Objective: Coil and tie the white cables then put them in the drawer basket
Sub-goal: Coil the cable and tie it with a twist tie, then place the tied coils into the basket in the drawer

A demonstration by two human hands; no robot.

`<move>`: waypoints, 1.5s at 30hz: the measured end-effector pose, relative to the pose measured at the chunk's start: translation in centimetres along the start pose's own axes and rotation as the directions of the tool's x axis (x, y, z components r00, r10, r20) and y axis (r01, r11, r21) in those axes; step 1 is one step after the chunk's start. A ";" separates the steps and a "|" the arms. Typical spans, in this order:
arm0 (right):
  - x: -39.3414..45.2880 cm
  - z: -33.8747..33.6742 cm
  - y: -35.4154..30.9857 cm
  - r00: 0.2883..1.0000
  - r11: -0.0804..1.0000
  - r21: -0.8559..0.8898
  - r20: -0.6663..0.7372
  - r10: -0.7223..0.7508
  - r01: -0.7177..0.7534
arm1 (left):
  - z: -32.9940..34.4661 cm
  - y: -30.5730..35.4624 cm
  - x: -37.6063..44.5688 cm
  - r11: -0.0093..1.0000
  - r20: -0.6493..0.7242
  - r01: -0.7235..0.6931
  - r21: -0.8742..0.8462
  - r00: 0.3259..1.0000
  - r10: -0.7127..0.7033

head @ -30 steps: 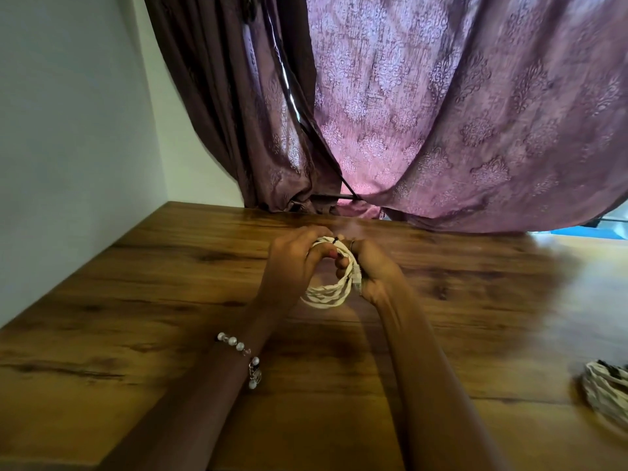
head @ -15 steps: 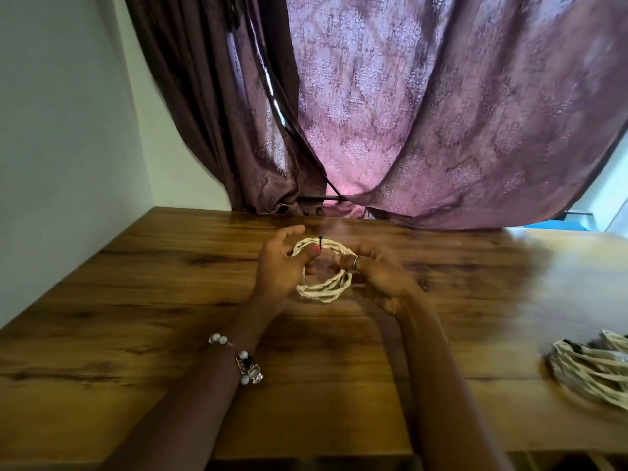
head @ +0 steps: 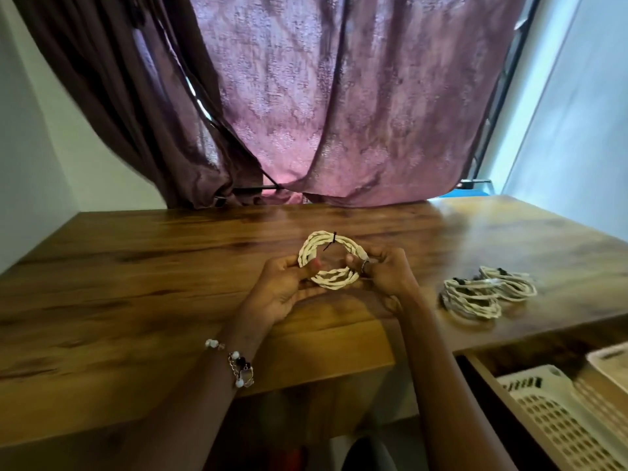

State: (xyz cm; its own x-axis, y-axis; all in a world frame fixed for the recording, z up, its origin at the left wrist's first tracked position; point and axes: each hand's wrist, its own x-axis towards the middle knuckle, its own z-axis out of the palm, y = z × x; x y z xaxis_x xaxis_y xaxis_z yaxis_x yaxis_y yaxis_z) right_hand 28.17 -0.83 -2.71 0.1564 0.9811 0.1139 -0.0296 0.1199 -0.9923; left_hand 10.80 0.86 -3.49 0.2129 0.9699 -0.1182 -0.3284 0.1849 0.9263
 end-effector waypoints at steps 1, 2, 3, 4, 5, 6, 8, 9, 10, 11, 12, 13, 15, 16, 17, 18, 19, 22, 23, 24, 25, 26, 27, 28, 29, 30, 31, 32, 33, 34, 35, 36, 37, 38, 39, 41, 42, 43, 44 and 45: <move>-0.7 -0.4 0.1 1.000 1.000 0.023 -0.003 0.011 -0.011 | 0.5 -0.5 0.1 0.999 -0.002 0.032 -0.011 0.999 -0.032; -1.2 -0.7 0.2 1.000 1.000 0.019 -0.014 0.021 -0.021 | 1.0 -0.9 0.2 0.998 -0.004 0.058 -0.012 0.998 -0.059; -1.8 -1.0 0.3 0.999 1.000 -0.013 -0.032 0.013 -0.013 | 1.7 -1.2 0.3 0.997 -0.008 0.081 -0.003 0.997 -0.081; -2.2 -1.2 0.3 0.998 0.997 -0.080 -0.063 -0.010 0.005 | 2.3 -1.4 0.4 0.995 -0.020 0.099 0.016 0.995 -0.099; -2.3 -1.6 0.3 0.993 0.986 -0.167 -0.105 -0.046 0.027 | 3.0 -1.5 0.5 0.992 -0.032 0.116 0.041 0.993 -0.115; -2.2 -2.0 0.3 0.987 0.958 -0.285 -0.135 -0.084 0.042 | 3.7 -1.6 0.7 0.990 -0.039 0.129 0.064 0.991 -0.127; -2.0 -3.2 0.2 0.982 0.840 -0.542 -0.159 -0.103 0.001 | 4.8 -1.8 1.1 0.983 -0.023 0.146 0.114 0.989 -0.145; -2.0 -3.9 -0.1 0.974 0.790 -0.612 -0.192 -0.116 -0.027 | 5.4 -1.9 1.2 0.980 -0.007 0.150 0.128 0.989 -0.151; -2.1 -4.7 -0.4 0.956 0.772 -0.634 -0.255 -0.142 -0.054 | 5.9 -2.0 1.4 0.980 0.013 0.147 0.134 0.989 -0.150; -2.4 -5.6 -0.8 0.914 0.749 -0.658 -0.347 -0.210 -0.078 | 6.4 -2.2 1.5 0.982 0.031 0.134 0.133 0.990 -0.139; -2.7 -6.6 -1.3 0.835 0.693 -0.709 -0.455 -0.309 -0.130 | 6.7 -2.3 1.7 0.985 0.049 0.114 0.127 0.992 -0.121; -3.3 -7.9 -1.7 0.720 0.634 -0.743 -0.559 -0.412 -0.214 | 7.3 -2.4 1.7 0.987 0.073 0.098 0.124 0.992 -0.107; -4.0 -10.5 -2.3 0.563 0.589 -0.715 -0.682 -0.467 -0.377 | 7.9 -2.7 1.9 0.991 0.099 0.063 0.114 0.992 -0.075; -4.3 -11.8 -2.3 0.547 0.594 -0.665 -0.733 -0.404 -0.453 | 8.3 -2.9 2.0 0.993 0.106 0.052 0.106 0.992 -0.063; -4.4 -12.8 -2.2 0.560 0.613 -0.614 -0.767 -0.313 -0.498 | 8.6 -3.0 2.0 0.994 0.113 0.045 0.103 0.992 -0.056; -4.6 -13.5 -2.1 0.587 0.624 -0.582 -0.775 -0.232 -0.521 | 9.0 -3.2 2.0 0.994 0.121 0.040 0.106 0.991 -0.053; -4.8 -13.9 -1.9 0.620 0.646 -0.560 -0.767 -0.167 -0.519 | 9.4 -3.4 2.0 0.993 0.123 0.038 0.109 0.991 -0.051; -5.0 -14.2 -1.4 0.661 0.712 -0.476 -0.750 -0.023 -0.516 | 10.5 -3.7 2.2 0.992 0.108 0.070 0.105 0.991 -0.081; -4.9 -14.2 -1.3 0.659 0.727 -0.442 -0.752 0.018 -0.525 | 10.9 -3.8 2.4 0.991 0.102 0.090 0.103 0.990 -0.101; -4.8 -14.2 -1.4 0.657 0.736 -0.417 -0.752 0.049 -0.533 | 11.1 -3.8 2.7 0.989 0.095 0.111 0.102 0.988 -0.121; -4.7 -14.2 -1.4 0.651 0.744 -0.389 -0.754 0.081 -0.543 | 11.3 -3.7 2.8 0.986 0.091 0.131 0.108 0.986 -0.141; -4.5 -14.4 -1.4 0.646 0.747 -0.367 -0.756 0.108 -0.554 | 11.4 -3.7 3.0 0.982 0.093 0.145 0.119 0.983 -0.157; -4.5 -14.5 -1.5 0.645 0.755 -0.348 -0.753 0.128 -0.556 | 11.5 -3.6 3.1 0.979 0.096 0.153 0.133 0.981 -0.166; -4.5 -14.8 -1.4 0.646 0.765 -0.334 -0.751 0.137 -0.550 | 11.6 -3.7 3.2 0.978 0.101 0.155 0.136 0.980 -0.169; -4.6 -15.0 -1.3 0.649 0.773 -0.324 -0.746 0.146 -0.546 | 11.7 -3.7 3.3 0.979 0.101 0.156 0.129 0.980 -0.169; -4.6 -15.4 -1.3 0.659 0.776 -0.320 -0.736 0.159 -0.544 | 11.8 -3.7 3.4 0.981 0.096 0.154 0.121 0.981 -0.166; -4.8 -15.7 -1.2 0.666 0.783 -0.302 -0.723 0.184 -0.544 | 12.0 -3.7 3.4 0.983 0.090 0.147 0.111 0.984 -0.157; -4.9 -16.3 -1.2 0.673 0.795 -0.281 -0.711 0.204 -0.538 | 12.2 -3.8 3.4 0.986 0.087 0.136 0.098 0.986 -0.144; -5.3 -16.6 -1.4 0.680 0.807 -0.262 -0.699 0.219 -0.529 | 12.5 -3.9 3.3 0.989 0.091 0.125 0.082 0.987 -0.132; -5.7 -17.0 -1.7 0.695 0.815 -0.260 -0.683 0.224 -0.518 | 12.8 -4.0 3.2 0.992 0.101 0.113 0.061 0.988 -0.119; -6.3 -17.6 -2.0 0.708 0.817 -0.263 -0.668 0.229 -0.513 | 13.3 -4.1 3.1 0.994 0.111 0.104 0.045 0.988 -0.108; -7.0 -18.0 -2.4 0.716 0.820 -0.259 -0.656 0.238 -0.510 | 13.8 -4.3 2.9 0.995 0.114 0.093 0.034 0.989 -0.096; -7.8 -18.4 -2.8 0.720 0.826 -0.239 -0.645 0.258 -0.510 | 14.4 -4.4 2.7 0.996 0.119 0.081 0.029 0.989 -0.084; -8.7 -19.1 -3.2 0.717 0.833 -0.215 -0.641 0.273 -0.509 | 15.2 -4.7 2.6 0.997 0.133 0.074 0.026 0.988 -0.077; -9.6 -19.7 -3.5 0.711 0.839 -0.189 -0.641 0.288 -0.510 | 16.0 -4.9 2.4 0.997 0.153 0.071 0.018 0.986 -0.073; -11.7 -21.5 -4.2 0.687 0.864 -0.104 -0.657 0.312 -0.492 | 18.3 -5.3 1.8 0.997 0.210 0.073 -0.012 0.975 -0.068; -12.6 -22.3 -4.6 0.668 0.877 -0.062 -0.674 0.315 -0.476 | 19.3 -5.6 1.4 0.997 0.237 0.079 -0.023 0.969 -0.071; -13.7 -23.5 -4.9 0.640 0.886 -0.031 -0.703 0.310 -0.463 | 20.7 -5.9 1.1 0.995 0.267 0.095 -0.025 0.960 -0.085; -14.7 -24.8 -5.1 0.607 0.892 -0.012 -0.737 0.297 -0.452 | 22.1 -6.3 0.7 0.993 0.293 0.115 -0.019 0.950 -0.104; -15.7 -26.3 -5.3 0.563 0.893 -0.005 -0.778 0.279 -0.450 | 23.6 -6.9 0.3 0.991 0.320 0.134 -0.007 0.939 -0.125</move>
State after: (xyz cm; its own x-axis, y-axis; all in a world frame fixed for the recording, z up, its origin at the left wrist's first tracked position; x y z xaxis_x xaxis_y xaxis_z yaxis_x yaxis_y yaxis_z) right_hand 51.88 -20.89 -0.48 0.8478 0.4677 -0.2499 -0.0916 -0.3350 -0.9378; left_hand 34.88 -3.88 -1.43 0.5352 0.8372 -0.1125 -0.3035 0.3149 0.8993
